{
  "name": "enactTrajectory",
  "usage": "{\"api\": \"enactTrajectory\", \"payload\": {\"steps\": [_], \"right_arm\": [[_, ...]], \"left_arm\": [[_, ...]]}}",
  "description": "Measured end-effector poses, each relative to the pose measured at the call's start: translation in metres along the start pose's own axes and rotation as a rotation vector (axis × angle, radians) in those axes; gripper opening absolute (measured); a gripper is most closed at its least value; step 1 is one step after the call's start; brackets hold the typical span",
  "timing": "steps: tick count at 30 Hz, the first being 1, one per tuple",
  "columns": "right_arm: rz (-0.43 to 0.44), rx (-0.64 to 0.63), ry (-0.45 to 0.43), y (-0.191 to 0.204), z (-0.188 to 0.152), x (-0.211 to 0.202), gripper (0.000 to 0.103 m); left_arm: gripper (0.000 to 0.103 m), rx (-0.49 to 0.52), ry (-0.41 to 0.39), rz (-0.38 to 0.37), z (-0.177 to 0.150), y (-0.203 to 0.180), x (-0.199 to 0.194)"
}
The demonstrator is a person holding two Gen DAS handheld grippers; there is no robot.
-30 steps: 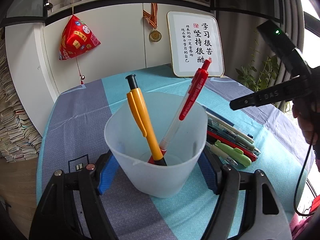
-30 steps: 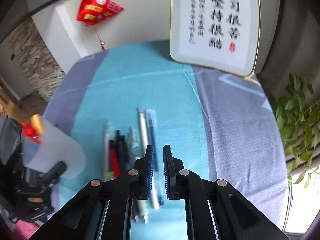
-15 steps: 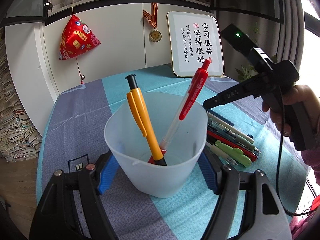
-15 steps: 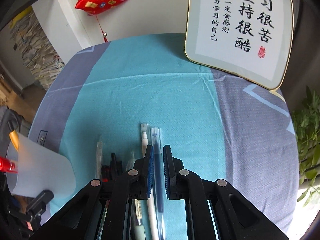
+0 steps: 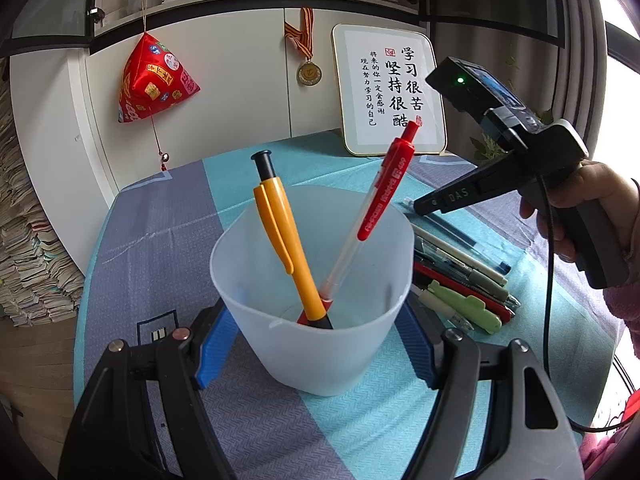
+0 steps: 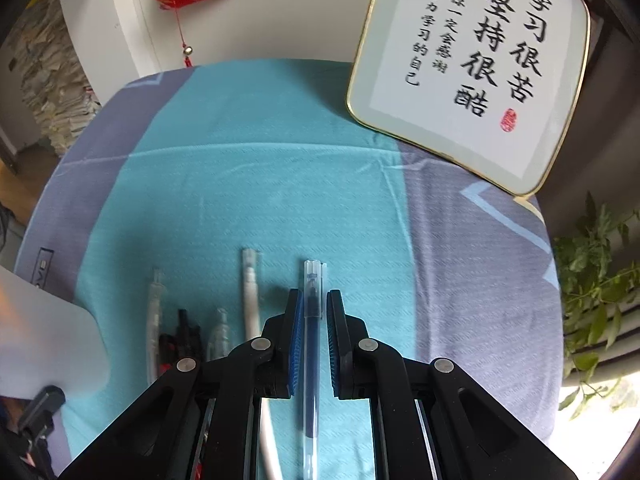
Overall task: Organize stationery
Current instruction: 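Move the right tool back to the pens and grasp the blue pen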
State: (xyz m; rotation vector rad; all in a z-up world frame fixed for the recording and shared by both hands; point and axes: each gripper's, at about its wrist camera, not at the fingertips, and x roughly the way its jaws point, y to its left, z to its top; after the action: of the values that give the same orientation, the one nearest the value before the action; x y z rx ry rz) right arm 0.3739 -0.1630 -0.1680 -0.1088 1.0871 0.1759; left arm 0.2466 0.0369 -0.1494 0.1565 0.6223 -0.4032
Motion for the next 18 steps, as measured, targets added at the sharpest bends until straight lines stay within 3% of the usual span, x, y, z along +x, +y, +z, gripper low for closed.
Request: {"api": "enactTrajectory", "payload": {"steps": [5, 6, 8, 9, 18], "right_arm": [[0.067, 0.058, 0.010, -0.019, -0.004, -0.005, 0.011], [0.073, 0.068, 0.011, -0.022, -0.003, -0.006, 0.014], [0.057, 0.079, 0.005, -0.026, 0.001, -0.005, 0.033], [0.054, 0.080, -0.004, -0.027, 0.003, -0.007, 0.034], [0.018, 0.023, 0.046, -0.012, 0.017, 0.012, 0.034]], "left_arm": [[0.073, 0.003, -0.001, 0.000, -0.001, 0.000, -0.001], [0.073, 0.002, -0.001, 0.000, -0.001, 0.000, -0.001], [0.073, 0.000, 0.000, 0.000, -0.001, 0.000, -0.001], [0.073, 0.000, 0.000, 0.000, -0.001, 0.000, -0.001], [0.073, 0.000, 0.001, -0.001, -0.001, -0.001, -0.002]]}}
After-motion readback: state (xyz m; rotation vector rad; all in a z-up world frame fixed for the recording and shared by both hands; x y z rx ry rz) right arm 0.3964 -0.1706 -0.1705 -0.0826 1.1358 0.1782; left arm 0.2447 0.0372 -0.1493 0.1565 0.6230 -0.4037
